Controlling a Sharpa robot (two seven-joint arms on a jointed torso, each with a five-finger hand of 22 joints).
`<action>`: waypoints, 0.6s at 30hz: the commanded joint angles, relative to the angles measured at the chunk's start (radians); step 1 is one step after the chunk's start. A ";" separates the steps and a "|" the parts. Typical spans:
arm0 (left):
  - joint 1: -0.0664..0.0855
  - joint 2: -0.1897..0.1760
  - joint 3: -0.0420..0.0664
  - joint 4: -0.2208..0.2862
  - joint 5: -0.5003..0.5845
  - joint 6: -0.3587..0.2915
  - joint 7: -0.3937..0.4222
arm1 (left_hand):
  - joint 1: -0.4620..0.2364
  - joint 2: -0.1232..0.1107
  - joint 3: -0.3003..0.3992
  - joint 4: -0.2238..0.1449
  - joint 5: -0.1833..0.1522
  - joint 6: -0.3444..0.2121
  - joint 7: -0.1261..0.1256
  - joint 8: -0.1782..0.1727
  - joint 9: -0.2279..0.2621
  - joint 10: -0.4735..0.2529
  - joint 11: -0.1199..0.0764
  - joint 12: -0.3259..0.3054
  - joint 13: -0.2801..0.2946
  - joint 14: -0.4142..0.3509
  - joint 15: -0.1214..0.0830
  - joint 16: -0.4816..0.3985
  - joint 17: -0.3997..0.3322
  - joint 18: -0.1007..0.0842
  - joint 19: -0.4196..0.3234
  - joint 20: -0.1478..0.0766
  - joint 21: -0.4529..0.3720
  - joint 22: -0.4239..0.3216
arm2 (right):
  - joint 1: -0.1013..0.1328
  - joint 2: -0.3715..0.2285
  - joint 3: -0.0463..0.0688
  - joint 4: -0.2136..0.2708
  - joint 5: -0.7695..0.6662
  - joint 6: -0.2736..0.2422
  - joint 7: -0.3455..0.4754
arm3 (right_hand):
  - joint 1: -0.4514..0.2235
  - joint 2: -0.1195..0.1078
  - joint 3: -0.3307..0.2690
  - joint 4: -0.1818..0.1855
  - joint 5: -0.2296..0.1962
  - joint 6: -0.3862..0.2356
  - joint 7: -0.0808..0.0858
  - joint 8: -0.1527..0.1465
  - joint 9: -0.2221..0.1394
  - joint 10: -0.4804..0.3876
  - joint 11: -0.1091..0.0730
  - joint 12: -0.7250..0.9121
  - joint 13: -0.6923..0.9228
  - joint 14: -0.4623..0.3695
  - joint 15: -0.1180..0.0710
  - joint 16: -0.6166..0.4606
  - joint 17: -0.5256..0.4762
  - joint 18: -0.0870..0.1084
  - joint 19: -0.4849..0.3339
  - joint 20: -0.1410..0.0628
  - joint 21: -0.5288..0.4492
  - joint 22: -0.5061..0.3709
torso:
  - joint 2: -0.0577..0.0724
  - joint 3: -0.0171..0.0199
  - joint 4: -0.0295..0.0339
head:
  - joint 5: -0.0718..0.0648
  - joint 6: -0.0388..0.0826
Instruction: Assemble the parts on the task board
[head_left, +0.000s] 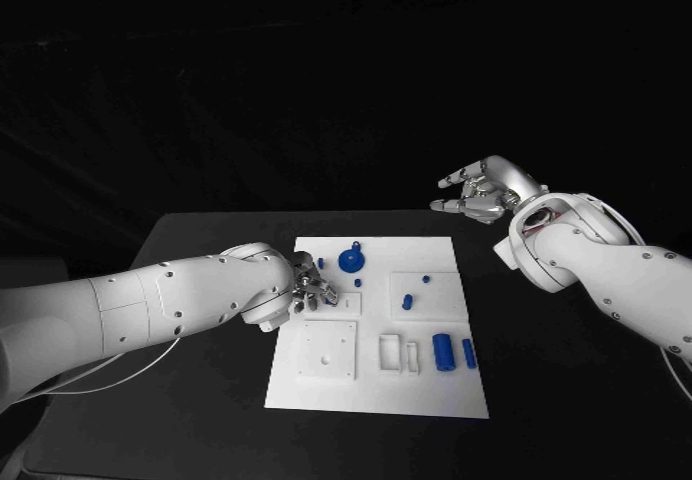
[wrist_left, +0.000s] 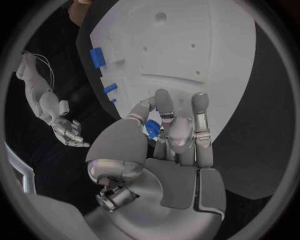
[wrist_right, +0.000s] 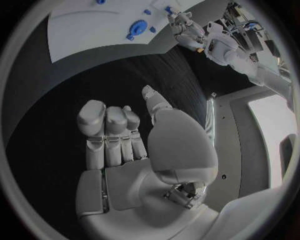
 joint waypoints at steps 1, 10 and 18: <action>-0.002 0.000 -0.001 0.001 0.011 0.018 0.001 | 0.019 0.021 0.006 -0.001 0.004 0.216 -0.112 0.002 0.240 0.047 -0.009 0.005 -0.002 0.005 -0.004 0.002 -0.001 0.017 0.005 0.001 -0.007 0.002 | 0.000 0.002 0.000 0.000 -0.006 0.014 0.001 | -0.006 0.007 0.006 0.002 0.005 0.008 0.000 -0.002 0.001 -0.005 0.001 -0.004 0.000 -0.003 0.002 -0.004 -0.001 0.012 0.007 0.005 -0.006 0.106 | 0.000 -0.0001 -0.0009 | 0.001 0.001; -0.002 -0.002 0.000 0.002 0.020 0.024 0.001 | 0.018 0.022 0.007 -0.002 0.005 0.216 -0.112 0.002 0.242 0.047 -0.009 0.006 -0.003 0.005 -0.004 0.003 -0.003 0.016 0.007 0.001 -0.010 0.005 | 0.000 0.004 0.000 -0.003 -0.007 0.026 -0.003 | -0.008 0.007 0.008 -0.003 0.004 0.008 -0.001 -0.002 0.001 -0.005 0.001 -0.004 0.000 -0.003 0.002 -0.004 -0.001 0.012 0.007 0.005 -0.006 0.106 | 0.000 0.0004 -0.0007 | 0.000 -0.001; 0.000 -0.009 0.000 0.008 0.022 0.032 0.002 | 0.018 0.022 0.007 -0.002 0.005 0.216 -0.112 0.002 0.242 0.047 -0.009 0.006 -0.003 0.005 -0.004 0.003 -0.003 0.016 0.007 0.001 -0.010 0.005 | 0.000 0.007 0.000 -0.007 -0.007 0.031 -0.004 | -0.008 0.007 0.008 -0.003 0.004 0.008 -0.001 -0.002 0.001 -0.005 0.001 -0.004 0.000 -0.003 0.002 -0.004 -0.001 0.012 0.007 0.005 -0.006 0.106 | 0.000 0.0005 0.0013 | -0.001 -0.001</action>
